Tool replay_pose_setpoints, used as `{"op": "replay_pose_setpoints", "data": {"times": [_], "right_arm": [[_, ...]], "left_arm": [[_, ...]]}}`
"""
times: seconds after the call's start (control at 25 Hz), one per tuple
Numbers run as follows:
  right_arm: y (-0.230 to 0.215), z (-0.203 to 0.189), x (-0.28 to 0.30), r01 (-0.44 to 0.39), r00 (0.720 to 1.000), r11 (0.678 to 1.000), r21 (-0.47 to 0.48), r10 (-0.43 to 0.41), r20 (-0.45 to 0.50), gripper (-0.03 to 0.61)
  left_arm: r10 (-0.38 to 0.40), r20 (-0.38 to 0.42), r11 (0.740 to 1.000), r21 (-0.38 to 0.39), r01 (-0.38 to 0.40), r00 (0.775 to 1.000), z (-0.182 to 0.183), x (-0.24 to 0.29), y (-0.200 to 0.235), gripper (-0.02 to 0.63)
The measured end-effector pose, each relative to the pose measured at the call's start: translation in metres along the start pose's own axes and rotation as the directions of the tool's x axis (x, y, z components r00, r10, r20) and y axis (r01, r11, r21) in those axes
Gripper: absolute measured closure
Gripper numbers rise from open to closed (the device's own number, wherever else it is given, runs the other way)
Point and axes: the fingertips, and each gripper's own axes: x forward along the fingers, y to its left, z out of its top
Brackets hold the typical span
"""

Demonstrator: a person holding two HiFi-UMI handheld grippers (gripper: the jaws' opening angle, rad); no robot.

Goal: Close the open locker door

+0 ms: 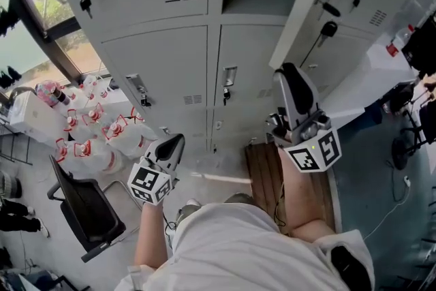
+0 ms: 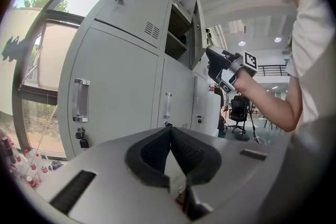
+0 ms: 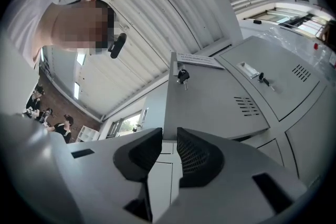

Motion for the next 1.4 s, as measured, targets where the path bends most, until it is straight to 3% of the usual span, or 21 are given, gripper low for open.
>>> {"op": "replay_pose_setpoints", "data": {"times": [0.72,1.4], "right_arm": [[-0.017,-0.038,0.064,-0.136,0.991,0.981,0.138,0.137,0.006,0.540],[-0.046,-0.063,0.113,-0.137,0.990,0.971,0.194,0.142,-0.011,0.541]], "left_arm": [[0.242,-0.006,0.969,-0.048,-0.242,0.970,-0.013,-0.030,0.027,0.611],[0.395,-0.012,0.916,-0.074,-0.395,0.919,-0.019,-0.044,0.044,0.611]]}}
